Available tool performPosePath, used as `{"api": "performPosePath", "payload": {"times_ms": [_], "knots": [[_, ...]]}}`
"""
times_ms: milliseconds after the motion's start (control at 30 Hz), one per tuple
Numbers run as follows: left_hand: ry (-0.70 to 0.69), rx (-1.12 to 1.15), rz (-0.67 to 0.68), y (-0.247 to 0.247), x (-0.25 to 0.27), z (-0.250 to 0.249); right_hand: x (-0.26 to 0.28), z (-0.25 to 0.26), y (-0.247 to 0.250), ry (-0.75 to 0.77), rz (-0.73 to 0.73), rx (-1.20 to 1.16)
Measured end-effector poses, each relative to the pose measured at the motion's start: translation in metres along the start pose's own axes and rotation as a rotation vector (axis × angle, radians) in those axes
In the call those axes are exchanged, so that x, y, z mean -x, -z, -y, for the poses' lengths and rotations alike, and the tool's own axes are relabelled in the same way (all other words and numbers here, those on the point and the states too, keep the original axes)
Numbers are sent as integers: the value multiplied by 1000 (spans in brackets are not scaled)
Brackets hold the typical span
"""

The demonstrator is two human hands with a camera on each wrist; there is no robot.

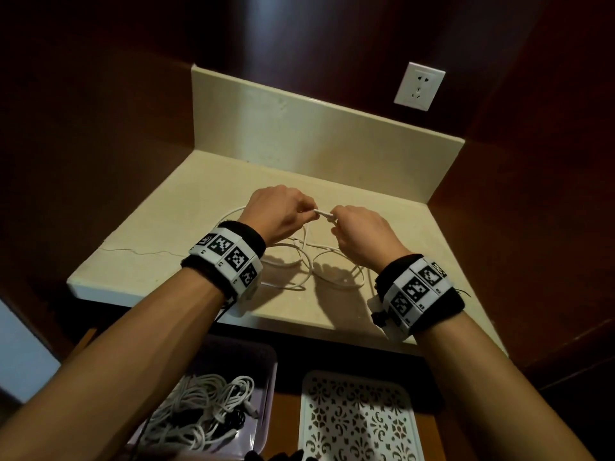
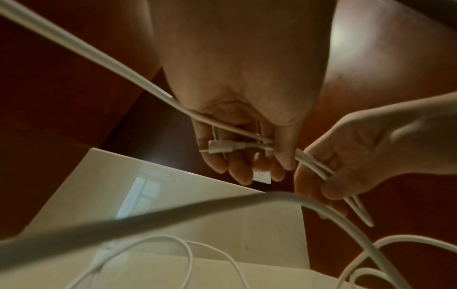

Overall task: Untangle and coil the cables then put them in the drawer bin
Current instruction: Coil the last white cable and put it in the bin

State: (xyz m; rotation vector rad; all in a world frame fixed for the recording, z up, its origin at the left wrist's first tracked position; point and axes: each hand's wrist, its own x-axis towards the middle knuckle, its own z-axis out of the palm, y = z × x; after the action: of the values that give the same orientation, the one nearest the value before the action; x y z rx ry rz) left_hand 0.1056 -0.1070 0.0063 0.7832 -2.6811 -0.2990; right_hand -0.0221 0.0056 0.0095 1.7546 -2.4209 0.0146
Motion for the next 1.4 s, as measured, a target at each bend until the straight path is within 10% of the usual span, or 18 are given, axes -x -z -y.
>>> {"api": "performPosePath", "payload": {"times_ms": [467,800,1400], "knots": [[-110,159,-14,1,-3,6,-11,-11,9,87,77,-197],[124,102,-153,10,1,22,-17,-33,10,43,10,-253],[131,1056,-107,10,-13,0,-19,-14,17,70,-57,-763]]}}
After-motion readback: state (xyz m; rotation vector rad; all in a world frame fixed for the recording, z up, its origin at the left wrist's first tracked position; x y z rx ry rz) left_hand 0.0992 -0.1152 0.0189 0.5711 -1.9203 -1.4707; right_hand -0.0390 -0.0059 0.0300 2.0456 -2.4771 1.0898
